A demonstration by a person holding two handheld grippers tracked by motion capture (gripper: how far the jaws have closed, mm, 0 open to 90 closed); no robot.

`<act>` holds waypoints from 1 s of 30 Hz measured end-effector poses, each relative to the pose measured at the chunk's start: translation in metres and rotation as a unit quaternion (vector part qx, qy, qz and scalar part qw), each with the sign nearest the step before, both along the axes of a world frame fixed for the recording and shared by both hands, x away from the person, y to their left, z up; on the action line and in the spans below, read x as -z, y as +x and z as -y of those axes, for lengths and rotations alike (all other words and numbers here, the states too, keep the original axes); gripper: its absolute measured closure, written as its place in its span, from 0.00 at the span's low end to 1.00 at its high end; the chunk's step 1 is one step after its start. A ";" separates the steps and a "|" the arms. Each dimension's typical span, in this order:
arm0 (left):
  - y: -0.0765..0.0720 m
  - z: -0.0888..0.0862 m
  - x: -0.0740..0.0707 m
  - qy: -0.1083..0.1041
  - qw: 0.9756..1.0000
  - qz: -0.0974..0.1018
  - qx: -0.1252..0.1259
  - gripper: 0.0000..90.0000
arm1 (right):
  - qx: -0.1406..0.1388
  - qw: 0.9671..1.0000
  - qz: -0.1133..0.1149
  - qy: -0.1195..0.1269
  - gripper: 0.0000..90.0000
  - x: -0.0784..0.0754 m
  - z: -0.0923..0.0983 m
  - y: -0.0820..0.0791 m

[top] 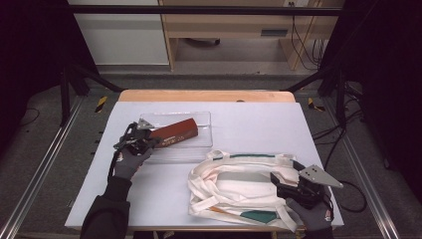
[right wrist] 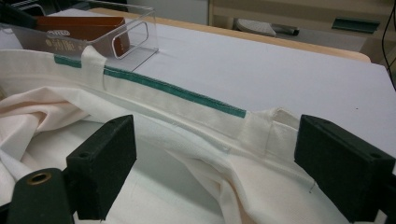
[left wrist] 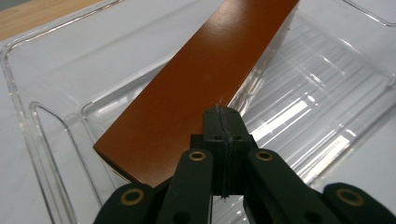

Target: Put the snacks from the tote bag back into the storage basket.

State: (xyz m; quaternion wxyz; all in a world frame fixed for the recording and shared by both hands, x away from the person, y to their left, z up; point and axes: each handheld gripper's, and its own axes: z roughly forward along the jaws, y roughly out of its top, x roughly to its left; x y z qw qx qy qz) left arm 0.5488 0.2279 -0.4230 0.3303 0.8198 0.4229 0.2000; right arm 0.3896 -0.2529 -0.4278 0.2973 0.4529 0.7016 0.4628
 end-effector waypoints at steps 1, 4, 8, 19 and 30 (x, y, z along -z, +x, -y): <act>0.001 0.000 0.000 0.002 1.000 0.001 -0.005 1.00 | 0.000 1.000 0.001 0.000 0.15 0.000 0.000 0.000; 0.004 -0.001 0.000 0.012 1.000 0.000 -0.013 1.00 | 0.000 1.000 0.002 0.000 0.15 0.000 0.001 0.000; 0.007 -0.002 0.000 0.013 1.000 0.001 -0.023 1.00 | 0.000 1.000 0.002 -0.001 0.15 0.000 0.000 0.000; 0.015 -0.005 0.001 -0.008 0.999 0.011 -0.051 1.00 | 0.000 1.000 0.002 0.001 0.15 0.000 0.001 0.000; 0.021 -0.005 0.000 -0.006 0.998 0.007 -0.063 1.00 | -0.001 1.000 0.002 0.001 0.15 0.000 0.000 0.000</act>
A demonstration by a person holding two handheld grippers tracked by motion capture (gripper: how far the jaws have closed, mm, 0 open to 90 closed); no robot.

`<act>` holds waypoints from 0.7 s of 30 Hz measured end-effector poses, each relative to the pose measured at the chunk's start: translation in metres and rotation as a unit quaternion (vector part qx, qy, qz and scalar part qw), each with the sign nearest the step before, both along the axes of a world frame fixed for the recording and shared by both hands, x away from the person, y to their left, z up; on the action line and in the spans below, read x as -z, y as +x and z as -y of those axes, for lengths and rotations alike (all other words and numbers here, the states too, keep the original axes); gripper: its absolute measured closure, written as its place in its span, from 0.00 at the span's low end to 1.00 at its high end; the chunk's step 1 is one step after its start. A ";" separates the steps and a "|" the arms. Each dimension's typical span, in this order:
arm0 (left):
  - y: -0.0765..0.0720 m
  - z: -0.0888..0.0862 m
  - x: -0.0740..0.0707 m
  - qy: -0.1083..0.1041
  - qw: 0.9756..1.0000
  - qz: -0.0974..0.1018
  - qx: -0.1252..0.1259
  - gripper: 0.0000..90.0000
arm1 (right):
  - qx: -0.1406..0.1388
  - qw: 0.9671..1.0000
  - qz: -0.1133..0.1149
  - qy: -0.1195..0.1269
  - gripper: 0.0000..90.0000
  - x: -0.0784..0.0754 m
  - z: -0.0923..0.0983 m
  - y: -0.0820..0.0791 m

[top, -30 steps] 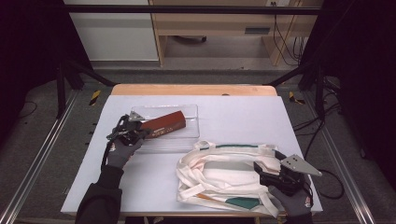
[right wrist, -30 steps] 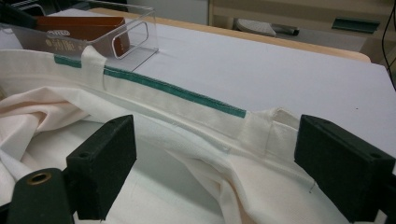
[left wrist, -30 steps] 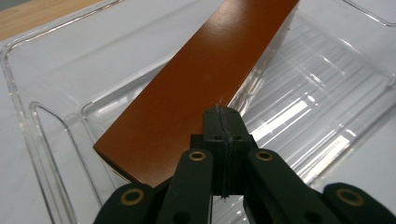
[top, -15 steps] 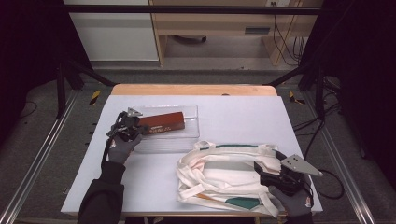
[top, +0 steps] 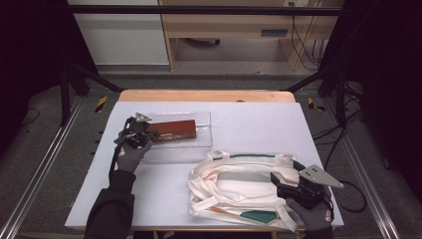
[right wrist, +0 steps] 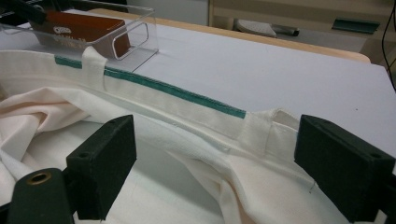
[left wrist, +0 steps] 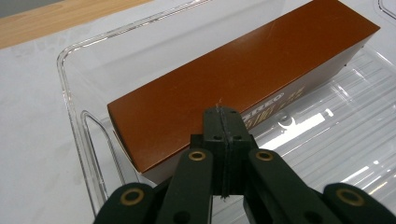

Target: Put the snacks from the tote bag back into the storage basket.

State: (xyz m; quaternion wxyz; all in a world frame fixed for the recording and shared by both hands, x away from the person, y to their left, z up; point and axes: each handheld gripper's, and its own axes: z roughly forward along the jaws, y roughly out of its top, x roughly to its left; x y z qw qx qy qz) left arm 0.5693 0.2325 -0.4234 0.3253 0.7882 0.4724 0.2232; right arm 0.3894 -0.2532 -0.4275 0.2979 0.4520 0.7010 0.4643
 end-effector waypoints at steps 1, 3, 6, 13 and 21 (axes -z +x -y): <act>0.000 -0.001 0.000 -0.001 1.000 -0.002 0.001 1.00 | 0.000 1.000 0.001 0.000 0.15 0.000 0.000 0.000; 0.001 -0.001 0.001 -0.003 1.000 -0.001 -0.001 1.00 | 0.000 1.000 0.000 0.000 0.15 0.000 0.000 0.000; 0.003 -0.002 0.002 -0.005 1.000 -0.002 -0.005 1.00 | 0.000 1.000 0.001 -0.002 0.15 0.000 0.000 0.000; 0.004 -0.003 0.002 -0.003 1.000 -0.001 -0.005 1.00 | 0.000 1.000 0.000 -0.001 0.15 0.001 0.000 0.000; 0.001 -0.003 0.001 -0.001 1.000 0.002 -0.003 0.96 | 0.000 1.000 0.000 0.001 0.15 0.000 0.000 0.000</act>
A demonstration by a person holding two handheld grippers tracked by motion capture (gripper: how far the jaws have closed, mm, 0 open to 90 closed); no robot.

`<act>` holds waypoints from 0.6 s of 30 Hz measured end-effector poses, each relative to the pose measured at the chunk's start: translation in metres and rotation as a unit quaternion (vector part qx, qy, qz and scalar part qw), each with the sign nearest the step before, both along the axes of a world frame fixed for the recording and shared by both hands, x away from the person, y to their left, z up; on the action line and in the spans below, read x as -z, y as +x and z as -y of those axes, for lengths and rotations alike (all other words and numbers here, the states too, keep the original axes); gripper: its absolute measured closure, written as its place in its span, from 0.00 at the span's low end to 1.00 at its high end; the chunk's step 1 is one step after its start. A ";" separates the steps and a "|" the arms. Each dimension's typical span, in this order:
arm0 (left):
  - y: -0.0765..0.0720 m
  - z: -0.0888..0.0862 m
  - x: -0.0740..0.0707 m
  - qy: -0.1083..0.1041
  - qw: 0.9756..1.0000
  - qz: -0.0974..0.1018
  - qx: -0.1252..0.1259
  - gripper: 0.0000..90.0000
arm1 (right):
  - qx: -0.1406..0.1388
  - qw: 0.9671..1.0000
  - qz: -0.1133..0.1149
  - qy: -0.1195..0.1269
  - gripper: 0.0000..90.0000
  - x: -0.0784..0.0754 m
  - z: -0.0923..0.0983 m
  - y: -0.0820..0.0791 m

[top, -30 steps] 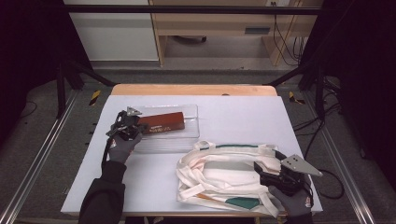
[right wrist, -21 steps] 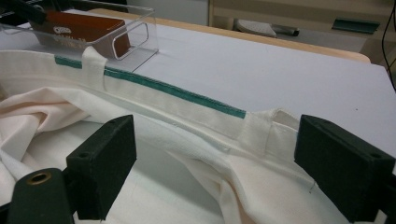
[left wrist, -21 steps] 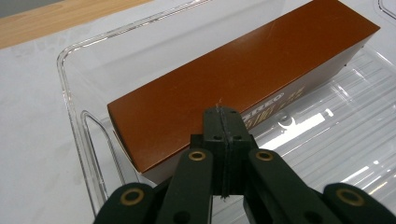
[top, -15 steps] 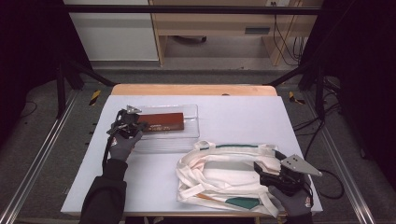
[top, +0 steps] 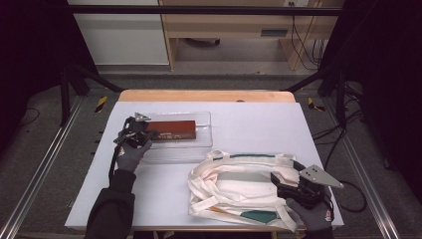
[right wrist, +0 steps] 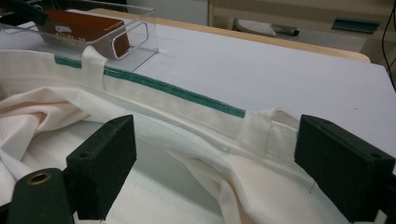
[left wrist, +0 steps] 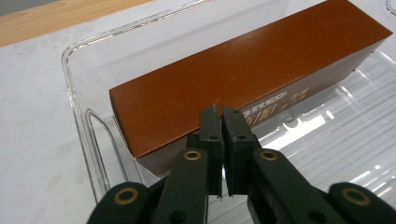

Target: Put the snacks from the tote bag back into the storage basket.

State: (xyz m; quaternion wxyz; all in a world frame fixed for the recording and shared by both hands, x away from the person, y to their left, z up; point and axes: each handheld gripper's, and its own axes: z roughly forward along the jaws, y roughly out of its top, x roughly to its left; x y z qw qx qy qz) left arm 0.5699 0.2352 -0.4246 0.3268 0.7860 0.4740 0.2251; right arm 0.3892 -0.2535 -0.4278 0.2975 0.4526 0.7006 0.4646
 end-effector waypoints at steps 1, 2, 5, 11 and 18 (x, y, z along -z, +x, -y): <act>-0.001 0.000 -0.001 -0.004 1.000 0.003 0.001 0.96 | 0.000 1.000 0.000 0.000 0.15 0.000 0.000 0.000; -0.004 -0.001 -0.003 -0.005 1.000 0.007 0.002 0.95 | 0.000 1.000 0.001 0.000 0.15 0.000 0.000 0.000; -0.011 -0.001 -0.008 -0.015 1.000 0.021 0.009 0.91 | 0.002 1.000 0.001 -0.001 0.15 0.000 0.001 0.000; -0.032 -0.005 -0.019 -0.053 0.997 0.057 0.031 0.78 | 0.010 1.000 -0.001 0.002 0.15 0.001 0.005 0.000; -0.060 -0.007 -0.029 -0.081 0.992 0.088 0.047 0.65 | 0.012 1.000 -0.002 0.002 0.15 0.001 0.007 -0.001</act>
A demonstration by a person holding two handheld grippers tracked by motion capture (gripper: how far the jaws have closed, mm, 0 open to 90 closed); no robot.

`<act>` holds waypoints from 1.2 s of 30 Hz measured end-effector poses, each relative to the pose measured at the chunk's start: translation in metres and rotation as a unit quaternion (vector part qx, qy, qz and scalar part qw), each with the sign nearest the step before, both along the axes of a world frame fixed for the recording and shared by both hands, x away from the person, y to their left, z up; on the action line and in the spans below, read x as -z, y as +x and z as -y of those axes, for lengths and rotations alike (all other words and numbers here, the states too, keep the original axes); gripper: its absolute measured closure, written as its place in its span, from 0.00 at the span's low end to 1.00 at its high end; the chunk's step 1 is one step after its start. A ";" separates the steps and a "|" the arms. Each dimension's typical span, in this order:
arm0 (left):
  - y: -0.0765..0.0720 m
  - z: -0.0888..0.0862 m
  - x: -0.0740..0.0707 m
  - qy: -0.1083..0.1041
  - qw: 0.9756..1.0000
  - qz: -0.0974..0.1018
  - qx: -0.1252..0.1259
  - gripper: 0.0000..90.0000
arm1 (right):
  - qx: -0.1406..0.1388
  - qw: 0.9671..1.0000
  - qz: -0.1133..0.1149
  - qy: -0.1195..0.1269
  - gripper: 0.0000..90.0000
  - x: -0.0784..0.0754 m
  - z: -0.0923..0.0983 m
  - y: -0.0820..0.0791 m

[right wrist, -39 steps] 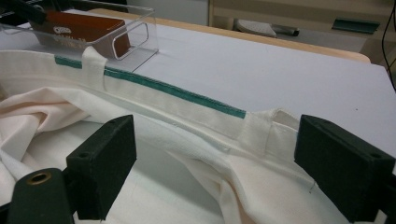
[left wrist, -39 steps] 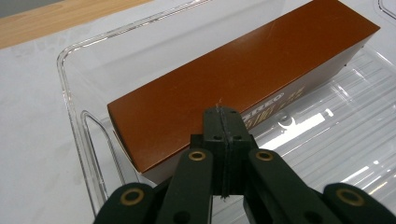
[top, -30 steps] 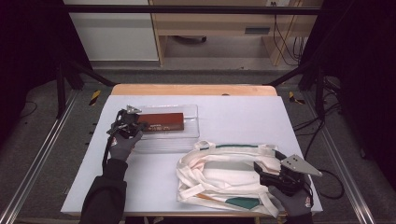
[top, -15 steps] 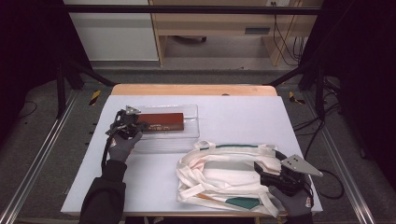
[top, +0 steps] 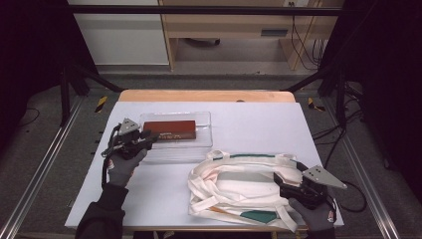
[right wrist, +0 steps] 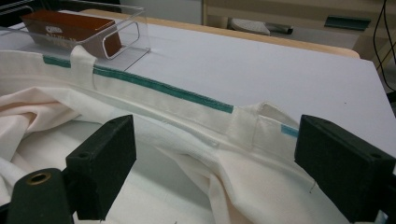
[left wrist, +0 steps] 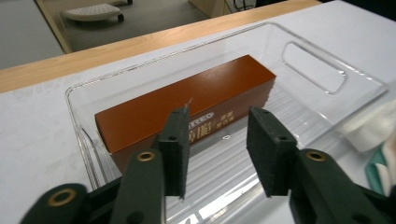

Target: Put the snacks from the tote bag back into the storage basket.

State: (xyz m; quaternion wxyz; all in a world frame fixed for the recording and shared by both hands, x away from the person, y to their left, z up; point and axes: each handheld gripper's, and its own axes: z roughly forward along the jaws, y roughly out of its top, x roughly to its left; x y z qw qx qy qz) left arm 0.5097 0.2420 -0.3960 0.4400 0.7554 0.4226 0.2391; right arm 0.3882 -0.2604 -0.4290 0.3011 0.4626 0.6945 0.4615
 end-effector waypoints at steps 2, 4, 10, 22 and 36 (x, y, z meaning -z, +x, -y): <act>-0.007 0.000 -0.001 -0.005 1.000 0.005 0.003 0.62 | 0.002 1.000 0.000 0.000 0.15 0.000 0.001 0.000; -0.013 0.000 -0.002 -0.005 1.000 0.007 0.007 0.57 | 0.005 1.000 0.000 -0.001 0.14 0.001 0.003 0.000; -0.033 -0.004 0.004 -0.005 1.000 0.016 0.013 0.46 | 0.014 1.000 0.003 0.002 0.14 0.000 0.007 -0.001; -0.070 -0.027 0.024 -0.004 1.000 0.031 -0.001 0.31 | 0.031 0.999 0.011 0.007 0.13 -0.001 0.017 -0.005; -0.093 -0.055 0.047 -0.014 0.999 0.033 -0.036 0.25 | 0.046 0.999 0.010 0.013 0.14 0.003 0.028 -0.007</act>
